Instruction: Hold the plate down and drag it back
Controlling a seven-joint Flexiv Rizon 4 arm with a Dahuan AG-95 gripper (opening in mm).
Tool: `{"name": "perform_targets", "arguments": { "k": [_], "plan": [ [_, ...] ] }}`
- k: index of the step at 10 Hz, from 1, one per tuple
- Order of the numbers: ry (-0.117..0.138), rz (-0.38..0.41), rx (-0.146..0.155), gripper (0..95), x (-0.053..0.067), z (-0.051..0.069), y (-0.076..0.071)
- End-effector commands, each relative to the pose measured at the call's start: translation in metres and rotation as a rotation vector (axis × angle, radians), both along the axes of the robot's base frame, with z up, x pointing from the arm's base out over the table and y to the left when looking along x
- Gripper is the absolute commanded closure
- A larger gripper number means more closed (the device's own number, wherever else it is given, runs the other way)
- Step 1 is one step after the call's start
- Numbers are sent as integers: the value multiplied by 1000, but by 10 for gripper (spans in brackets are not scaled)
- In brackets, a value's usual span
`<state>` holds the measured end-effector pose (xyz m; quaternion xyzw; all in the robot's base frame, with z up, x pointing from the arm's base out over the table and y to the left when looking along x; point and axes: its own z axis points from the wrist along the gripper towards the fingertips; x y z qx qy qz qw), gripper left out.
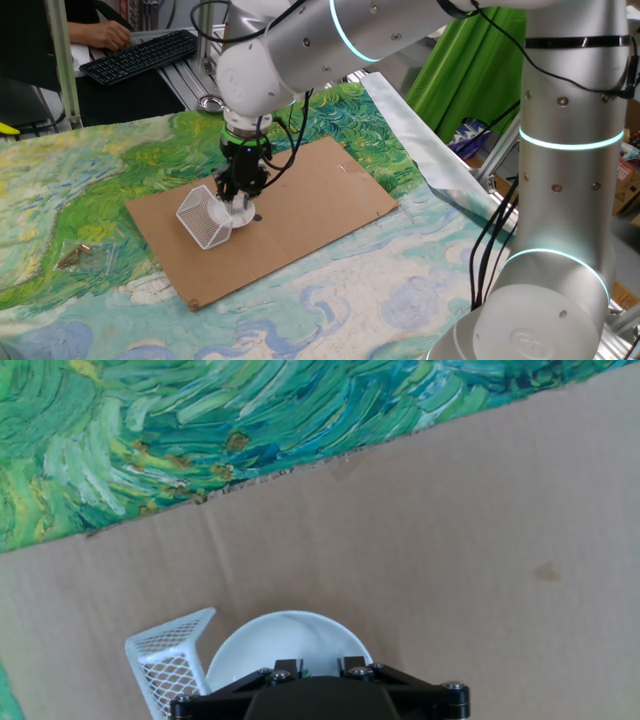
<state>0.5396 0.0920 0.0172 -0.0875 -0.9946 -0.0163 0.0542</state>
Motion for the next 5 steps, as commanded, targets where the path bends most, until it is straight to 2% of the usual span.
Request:
{"name": "perform_targets", "arguments": {
  "k": [1,5],
  "plan": [
    [-3,-1,-3,570,1,-1,-5],
    [-3,-2,-12,570,1,1,-15]
  ]
}}
